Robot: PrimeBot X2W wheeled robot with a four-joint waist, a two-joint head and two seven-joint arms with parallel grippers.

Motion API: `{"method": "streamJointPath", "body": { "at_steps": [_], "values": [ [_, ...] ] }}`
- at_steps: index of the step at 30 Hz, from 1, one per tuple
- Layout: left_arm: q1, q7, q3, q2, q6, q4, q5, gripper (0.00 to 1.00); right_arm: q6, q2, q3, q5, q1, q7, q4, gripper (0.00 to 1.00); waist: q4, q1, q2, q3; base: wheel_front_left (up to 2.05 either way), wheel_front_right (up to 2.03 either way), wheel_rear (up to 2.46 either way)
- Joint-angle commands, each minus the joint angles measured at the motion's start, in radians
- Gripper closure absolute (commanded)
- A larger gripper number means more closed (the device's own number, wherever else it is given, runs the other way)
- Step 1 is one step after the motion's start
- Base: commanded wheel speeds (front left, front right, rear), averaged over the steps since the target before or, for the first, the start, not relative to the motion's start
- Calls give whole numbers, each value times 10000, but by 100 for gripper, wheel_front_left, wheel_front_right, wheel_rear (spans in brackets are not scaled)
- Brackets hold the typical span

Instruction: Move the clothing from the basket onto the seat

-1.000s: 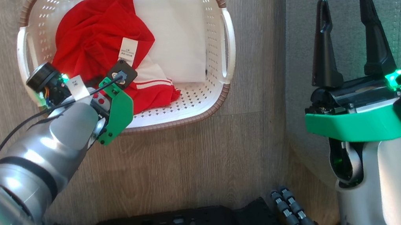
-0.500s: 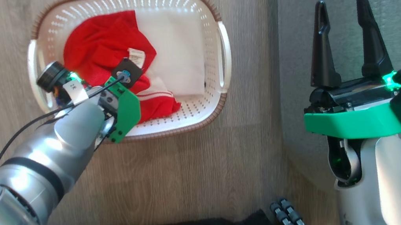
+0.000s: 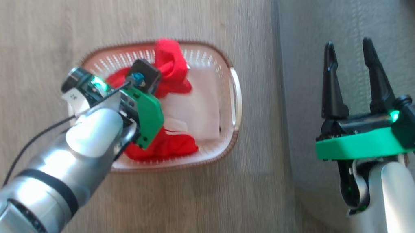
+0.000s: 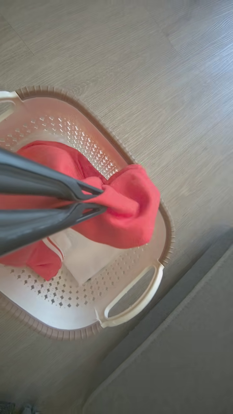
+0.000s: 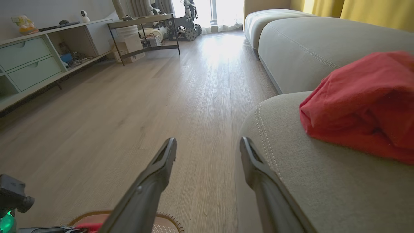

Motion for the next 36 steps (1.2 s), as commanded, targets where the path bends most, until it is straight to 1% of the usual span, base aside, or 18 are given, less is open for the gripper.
{"method": "streamJointPath", "body": {
  "at_steps": [1,12,16,17,23,30,36],
  "values": [
    [195,-130,216,84,-38,-296,-120,100,-4,28,129,-85,295,-63,-202,0,296,0,-1,-825,0,0,0],
    [591,-516,38,81,-58,-1480,-981,100,-4,28,-25,-341,1216,-63,737,0,748,0,-1,-3311,0,0,0],
    [596,-550,0,81,-102,-1721,-1167,100,-4,28,-31,-361,1590,-63,1007,0,929,0,-1,-4117,0,0,0],
    [596,-550,0,81,-102,-1721,-1167,100,-4,28,-31,-361,1590,-63,1007,0,929,0,-1,-4117,0,0,0],
    [673,-549,5,80,-189,-2047,-1415,100,-4,28,57,-385,2221,-63,1406,0,1228,0,-1,-5416,0,0,0],
    [573,-516,19,80,-115,-2792,-1645,100,-4,28,438,-384,2343,-63,1555,0,1540,0,-1,-5995,0,0,0],
    [521,-385,-53,80,41,-3473,-1748,100,-4,28,1157,-447,2050,-63,1787,0,1822,0,-1,-6235,0,0,0]
  ]
}}
